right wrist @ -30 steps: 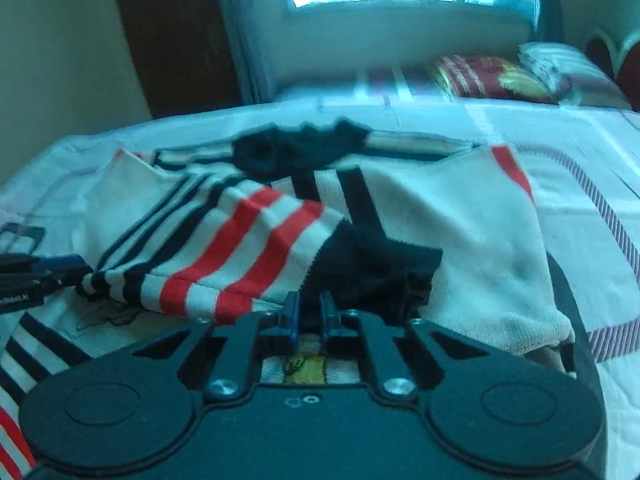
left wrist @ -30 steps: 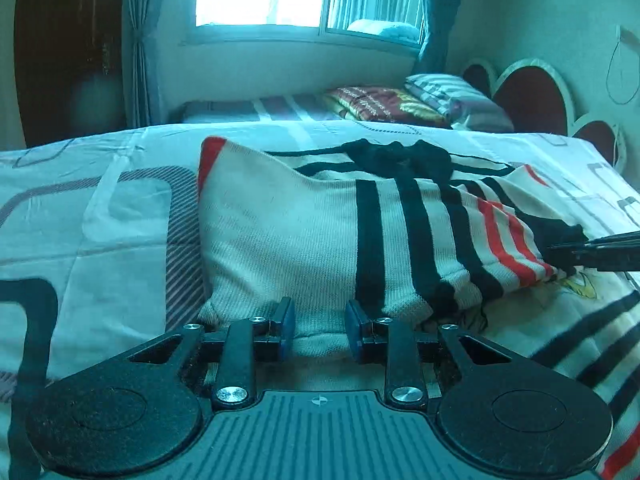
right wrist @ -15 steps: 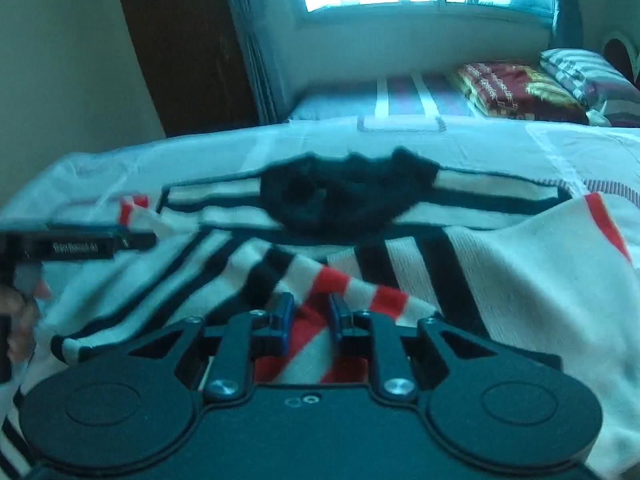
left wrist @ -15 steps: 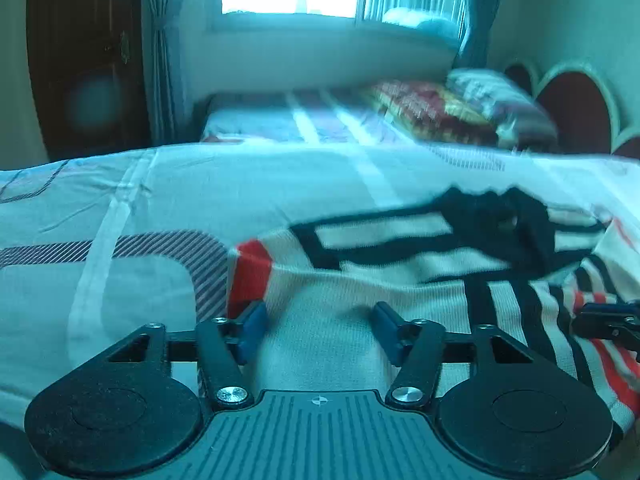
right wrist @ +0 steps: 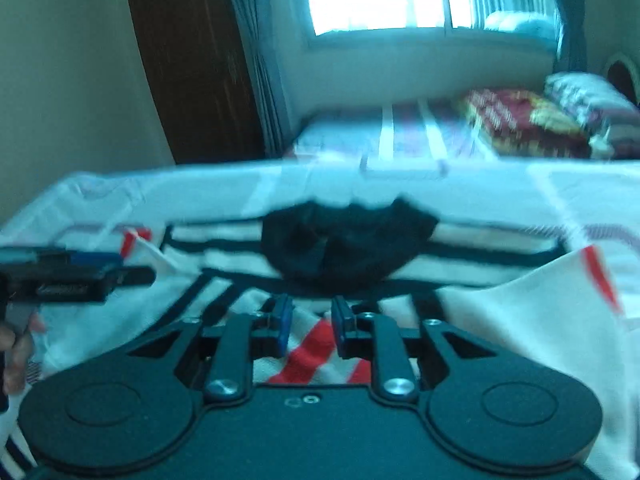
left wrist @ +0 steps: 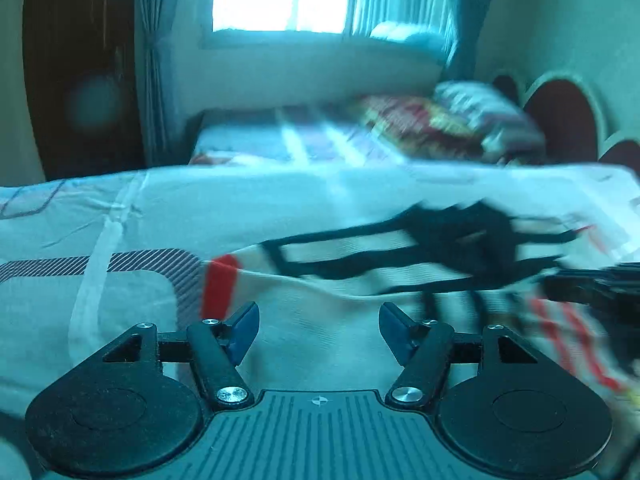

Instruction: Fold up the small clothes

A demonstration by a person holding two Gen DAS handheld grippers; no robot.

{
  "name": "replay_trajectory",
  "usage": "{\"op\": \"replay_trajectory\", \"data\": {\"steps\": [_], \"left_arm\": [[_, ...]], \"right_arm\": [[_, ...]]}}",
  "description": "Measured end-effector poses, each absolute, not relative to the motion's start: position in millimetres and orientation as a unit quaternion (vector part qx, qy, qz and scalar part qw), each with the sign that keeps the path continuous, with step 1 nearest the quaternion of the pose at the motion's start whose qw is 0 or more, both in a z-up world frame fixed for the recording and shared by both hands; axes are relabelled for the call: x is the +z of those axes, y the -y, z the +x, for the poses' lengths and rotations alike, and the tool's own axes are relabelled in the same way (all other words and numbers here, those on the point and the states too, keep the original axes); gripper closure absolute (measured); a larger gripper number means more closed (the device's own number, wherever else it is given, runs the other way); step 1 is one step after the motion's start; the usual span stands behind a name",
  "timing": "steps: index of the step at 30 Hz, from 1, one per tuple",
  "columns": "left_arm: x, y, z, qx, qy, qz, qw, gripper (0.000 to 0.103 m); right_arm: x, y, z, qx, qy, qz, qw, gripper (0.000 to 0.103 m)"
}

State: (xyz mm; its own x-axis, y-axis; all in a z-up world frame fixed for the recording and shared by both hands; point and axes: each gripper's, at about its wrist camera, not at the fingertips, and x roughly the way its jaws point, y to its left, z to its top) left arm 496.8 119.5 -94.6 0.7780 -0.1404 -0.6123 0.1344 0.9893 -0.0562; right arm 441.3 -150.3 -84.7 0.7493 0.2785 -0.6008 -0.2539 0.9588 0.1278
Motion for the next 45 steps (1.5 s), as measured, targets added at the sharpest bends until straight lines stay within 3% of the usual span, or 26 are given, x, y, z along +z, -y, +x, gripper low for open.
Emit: {"op": "replay_trajectory", "data": {"steps": [6,12,15,17,19,22,24,27,30,34,36,39,40,42,43,45], "left_arm": [[-114,-81,449,-0.064,-0.346,-0.01,0.936,0.037],[-101,-63,422,-0.054,-0.313,-0.022,0.948,0.035],[-113,-45,420,-0.058,-0.337,0.011,0.94,0.035],[-122,-47,419,-0.052,-0.333,0.009,0.941,0.029],[-113,-54,418,-0.033,-0.338,-0.014,0.94,0.029],[-110,-60,410,-0.001,-0.332,-0.004,0.943,0.029],[-120,-66,413,-0.001,-0.345,-0.014,0.939,0.028],[-106,-64,409,0.013,-0.344,-0.015,0.939,0.028],[-97,-58,394,0.014,-0.333,0.005,0.943,0.028],[-116,-64,389,0.025,-0.378,0.001,0.926,0.028],[-123,-61,386,0.032,-0.371,0.016,0.928,0.019],[-125,-66,389,0.029,-0.37,0.0,0.929,0.015],[-124,-66,388,0.028,-0.37,0.005,0.929,0.015],[-117,-67,376,0.023,-0.362,0.019,0.932,0.015],[-114,-68,368,0.018,-0.356,0.026,0.934,0.015],[-110,-73,344,0.017,-0.363,0.049,0.93,0.015]], "right_arm": [[-106,160,419,0.141,-0.369,-0.01,0.919,0.079],[-84,157,394,0.153,-0.325,-0.005,0.933,0.078],[-93,159,385,0.156,-0.34,-0.012,0.927,0.077],[-105,166,382,0.155,-0.347,-0.018,0.925,0.079],[-94,177,379,0.148,-0.352,-0.014,0.924,0.083],[-79,204,370,0.125,-0.323,-0.013,0.938,0.078],[-92,222,382,0.105,-0.367,-0.013,0.924,0.076],[-88,235,382,0.117,-0.378,0.01,0.918,0.079],[-67,263,364,0.104,-0.331,0.039,0.937,0.08],[-73,310,350,0.05,-0.328,0.102,0.938,0.099],[-96,308,360,0.046,-0.375,0.089,0.921,0.1],[-102,297,358,0.048,-0.374,0.065,0.924,0.101],[-97,298,357,0.043,-0.377,0.078,0.922,0.099],[-81,301,340,0.046,-0.353,0.115,0.927,0.074],[-75,302,328,0.046,-0.342,0.12,0.931,0.068],[-67,301,305,0.056,-0.346,0.122,0.928,0.067]]}}
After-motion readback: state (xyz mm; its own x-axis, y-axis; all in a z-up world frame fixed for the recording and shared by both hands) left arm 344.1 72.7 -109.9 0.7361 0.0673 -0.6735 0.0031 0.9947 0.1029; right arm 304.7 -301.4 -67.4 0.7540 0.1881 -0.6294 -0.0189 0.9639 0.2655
